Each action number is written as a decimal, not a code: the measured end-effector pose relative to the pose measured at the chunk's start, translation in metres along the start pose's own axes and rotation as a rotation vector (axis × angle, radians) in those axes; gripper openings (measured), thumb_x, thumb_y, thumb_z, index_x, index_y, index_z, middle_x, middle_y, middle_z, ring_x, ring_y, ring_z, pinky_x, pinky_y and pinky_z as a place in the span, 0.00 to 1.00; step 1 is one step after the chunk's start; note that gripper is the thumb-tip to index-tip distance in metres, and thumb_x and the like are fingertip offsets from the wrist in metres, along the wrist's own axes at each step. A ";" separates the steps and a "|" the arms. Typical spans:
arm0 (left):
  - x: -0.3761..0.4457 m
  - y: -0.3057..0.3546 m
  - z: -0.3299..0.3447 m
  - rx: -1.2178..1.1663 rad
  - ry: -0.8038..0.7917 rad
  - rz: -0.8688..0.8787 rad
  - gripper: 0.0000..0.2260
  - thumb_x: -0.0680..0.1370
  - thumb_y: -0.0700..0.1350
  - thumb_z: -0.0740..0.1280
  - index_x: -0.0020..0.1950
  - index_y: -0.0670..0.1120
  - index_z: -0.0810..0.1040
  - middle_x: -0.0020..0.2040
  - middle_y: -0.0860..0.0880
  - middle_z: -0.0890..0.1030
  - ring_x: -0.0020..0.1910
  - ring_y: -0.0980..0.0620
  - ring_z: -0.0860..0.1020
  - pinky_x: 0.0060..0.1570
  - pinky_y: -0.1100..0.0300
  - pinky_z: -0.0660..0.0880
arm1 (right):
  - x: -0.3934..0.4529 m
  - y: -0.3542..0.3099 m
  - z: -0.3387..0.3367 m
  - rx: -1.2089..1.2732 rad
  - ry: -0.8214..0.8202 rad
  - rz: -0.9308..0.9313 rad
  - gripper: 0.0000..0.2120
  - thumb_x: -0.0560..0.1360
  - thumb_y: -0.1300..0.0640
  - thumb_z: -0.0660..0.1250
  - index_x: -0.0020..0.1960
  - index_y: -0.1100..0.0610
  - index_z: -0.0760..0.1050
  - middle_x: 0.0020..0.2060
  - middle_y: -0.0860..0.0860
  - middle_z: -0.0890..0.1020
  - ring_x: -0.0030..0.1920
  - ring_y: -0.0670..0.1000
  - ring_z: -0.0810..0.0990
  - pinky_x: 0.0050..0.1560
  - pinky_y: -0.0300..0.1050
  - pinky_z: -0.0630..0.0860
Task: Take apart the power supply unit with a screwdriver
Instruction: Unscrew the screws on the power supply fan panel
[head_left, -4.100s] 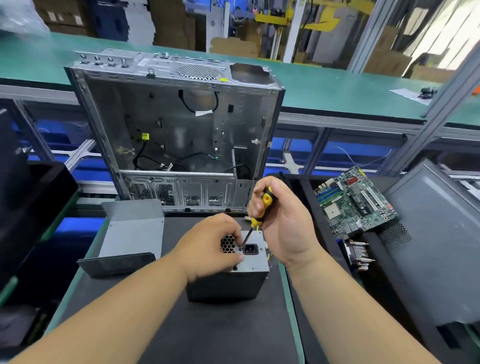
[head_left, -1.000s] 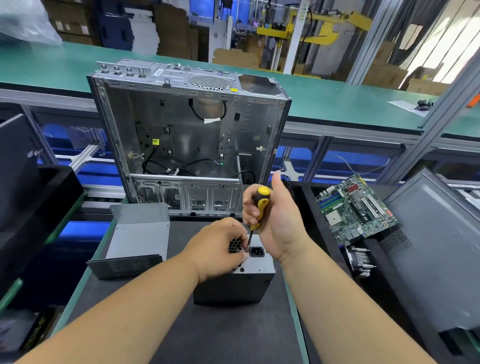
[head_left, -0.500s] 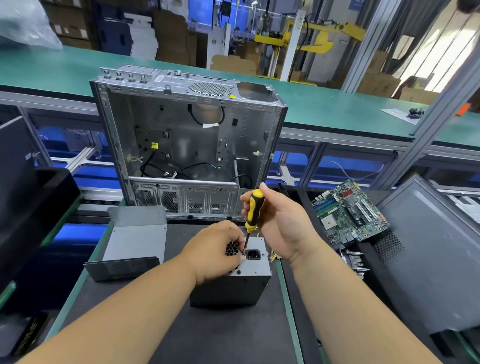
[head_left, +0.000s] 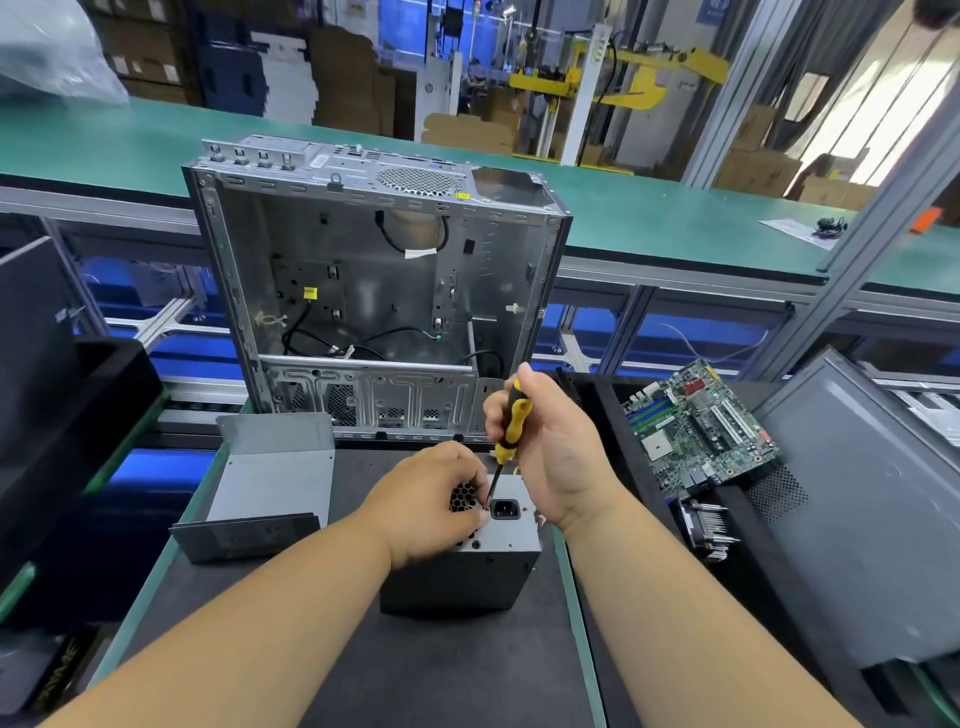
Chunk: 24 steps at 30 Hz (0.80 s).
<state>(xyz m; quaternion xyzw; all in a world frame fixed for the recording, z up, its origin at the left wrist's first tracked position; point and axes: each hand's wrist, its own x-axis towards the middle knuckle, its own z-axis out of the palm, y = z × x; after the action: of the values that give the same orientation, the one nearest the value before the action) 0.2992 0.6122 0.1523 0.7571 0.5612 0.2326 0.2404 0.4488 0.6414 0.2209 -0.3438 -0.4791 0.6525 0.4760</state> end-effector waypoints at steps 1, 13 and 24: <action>0.000 0.000 0.000 -0.001 0.002 0.002 0.07 0.72 0.52 0.71 0.39 0.61 0.73 0.54 0.63 0.73 0.59 0.58 0.72 0.61 0.53 0.71 | 0.000 -0.001 -0.003 -0.019 0.014 -0.013 0.12 0.74 0.46 0.66 0.42 0.55 0.73 0.35 0.51 0.79 0.36 0.51 0.76 0.43 0.45 0.74; 0.004 -0.002 0.000 -0.013 -0.019 -0.001 0.05 0.71 0.51 0.71 0.41 0.58 0.75 0.52 0.62 0.73 0.56 0.57 0.73 0.59 0.53 0.72 | 0.001 0.001 0.004 0.090 -0.057 0.004 0.31 0.82 0.38 0.49 0.42 0.60 0.79 0.27 0.51 0.66 0.30 0.49 0.64 0.35 0.41 0.65; 0.001 0.001 -0.001 0.020 -0.005 0.013 0.07 0.72 0.52 0.71 0.40 0.61 0.72 0.52 0.64 0.72 0.57 0.58 0.72 0.60 0.55 0.71 | 0.002 -0.007 0.003 0.017 0.010 0.001 0.14 0.83 0.53 0.59 0.44 0.60 0.76 0.36 0.52 0.80 0.35 0.49 0.78 0.44 0.44 0.77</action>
<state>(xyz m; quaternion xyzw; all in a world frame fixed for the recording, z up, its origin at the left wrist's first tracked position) 0.2998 0.6135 0.1533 0.7636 0.5581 0.2265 0.2327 0.4469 0.6433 0.2285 -0.3434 -0.4711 0.6549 0.4808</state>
